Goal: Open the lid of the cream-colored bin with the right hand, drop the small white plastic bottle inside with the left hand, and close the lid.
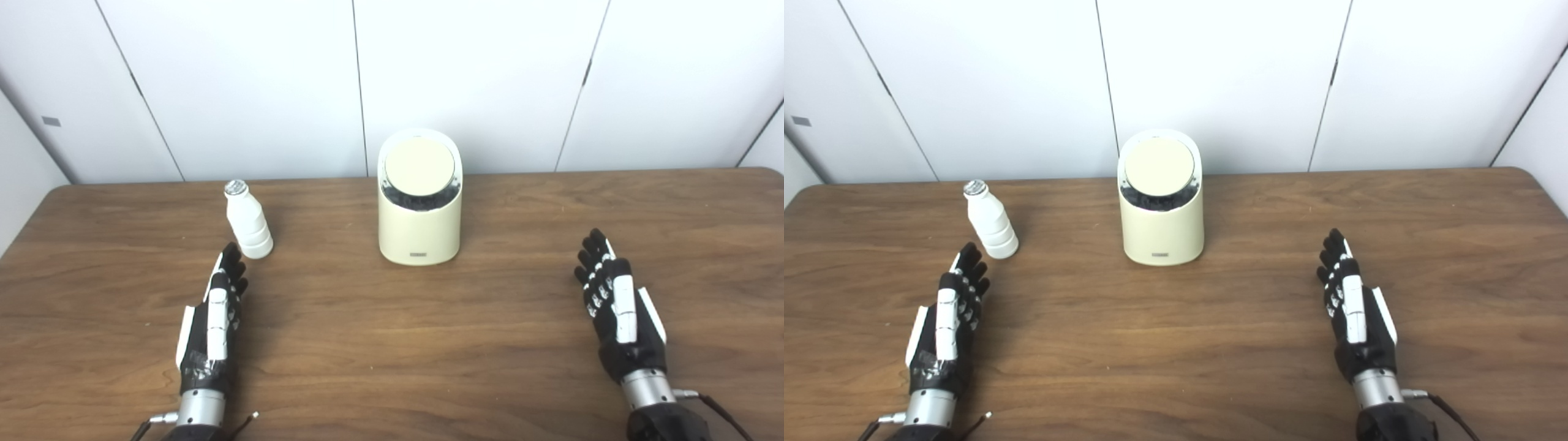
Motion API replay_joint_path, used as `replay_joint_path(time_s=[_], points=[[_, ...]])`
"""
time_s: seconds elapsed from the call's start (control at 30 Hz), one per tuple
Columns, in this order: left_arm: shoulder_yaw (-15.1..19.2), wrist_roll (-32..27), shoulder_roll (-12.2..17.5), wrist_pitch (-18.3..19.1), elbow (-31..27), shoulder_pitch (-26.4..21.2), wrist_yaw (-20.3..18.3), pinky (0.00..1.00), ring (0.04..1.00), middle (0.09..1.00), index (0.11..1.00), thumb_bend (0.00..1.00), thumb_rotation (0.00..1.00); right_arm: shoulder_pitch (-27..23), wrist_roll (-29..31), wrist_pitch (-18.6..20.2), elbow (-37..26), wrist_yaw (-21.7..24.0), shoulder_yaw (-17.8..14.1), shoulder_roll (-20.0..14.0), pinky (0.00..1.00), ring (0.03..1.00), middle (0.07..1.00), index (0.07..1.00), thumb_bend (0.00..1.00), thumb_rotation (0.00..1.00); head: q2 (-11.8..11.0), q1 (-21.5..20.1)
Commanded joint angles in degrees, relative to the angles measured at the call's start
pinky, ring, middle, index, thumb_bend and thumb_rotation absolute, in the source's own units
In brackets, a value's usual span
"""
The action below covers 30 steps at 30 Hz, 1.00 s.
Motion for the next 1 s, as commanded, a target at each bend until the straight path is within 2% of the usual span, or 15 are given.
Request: replay_joint_path(time_s=[0.0,0.8,0.97], points=[[-0.13,-0.22,0.29,-0.98,1.79,-0.27,-0.23,1.0,1.0,1.0,1.0,0.5,0.99,-1.0,0.43,-0.53,-1.44,-0.1,-0.16,0.04,1.0,1.0,1.0,0.984,0.63,1.0,0.04,-0.07],[-0.14,0.13,0.54,-0.64,1.53,-0.19,-0.16,1.0,1.0,1.0,1.0,0.53,0.97,-1.16,0.49,-0.6,-1.37,-0.12,-0.03,0.18,1.0,1.0,0.996,0.98,0.63,1.0,0.12,-0.46],[-0.06,-0.55,0.5,-0.69,1.51,-0.18,-0.38,1.0,1.0,1.0,1.0,0.51,0.99,-1.25,-0.26,-0.38,-1.82,-0.66,-0.09,0.15,1.0,1.0,0.993,0.976,0.64,1.0,0.05,-0.67]])
